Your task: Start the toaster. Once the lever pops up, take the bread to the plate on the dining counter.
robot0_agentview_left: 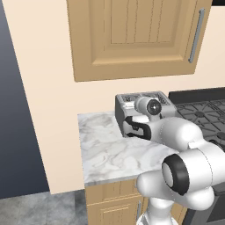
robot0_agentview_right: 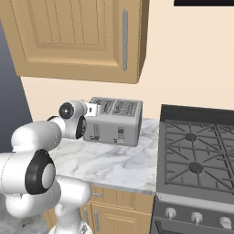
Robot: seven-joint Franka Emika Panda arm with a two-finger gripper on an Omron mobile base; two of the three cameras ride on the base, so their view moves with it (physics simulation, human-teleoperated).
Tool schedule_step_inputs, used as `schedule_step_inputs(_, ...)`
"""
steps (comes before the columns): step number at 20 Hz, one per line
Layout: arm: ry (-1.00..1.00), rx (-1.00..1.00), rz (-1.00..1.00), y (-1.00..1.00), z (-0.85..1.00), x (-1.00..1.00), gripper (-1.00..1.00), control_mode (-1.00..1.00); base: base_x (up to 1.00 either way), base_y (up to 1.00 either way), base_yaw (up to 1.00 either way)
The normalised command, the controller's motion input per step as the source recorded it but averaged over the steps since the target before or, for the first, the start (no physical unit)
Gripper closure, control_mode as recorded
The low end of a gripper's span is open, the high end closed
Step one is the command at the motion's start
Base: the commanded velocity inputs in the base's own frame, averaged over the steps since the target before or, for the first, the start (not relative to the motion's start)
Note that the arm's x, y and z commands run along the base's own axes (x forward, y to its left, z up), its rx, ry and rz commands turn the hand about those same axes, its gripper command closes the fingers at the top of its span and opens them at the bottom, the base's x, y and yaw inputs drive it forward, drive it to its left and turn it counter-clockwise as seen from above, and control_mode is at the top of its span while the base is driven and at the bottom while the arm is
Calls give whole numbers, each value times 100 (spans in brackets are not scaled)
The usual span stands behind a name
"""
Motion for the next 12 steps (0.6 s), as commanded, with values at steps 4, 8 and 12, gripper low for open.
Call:
schedule_step_inputs(4,0,0,0,0,0,0,-100,-100,0,0,0)
schedule_step_inputs(8,0,0,0,0,0,0,-100,-100,0,0,0)
schedule_step_inputs(12,0,0,0,0,0,0,-100,-100,0,0,0)
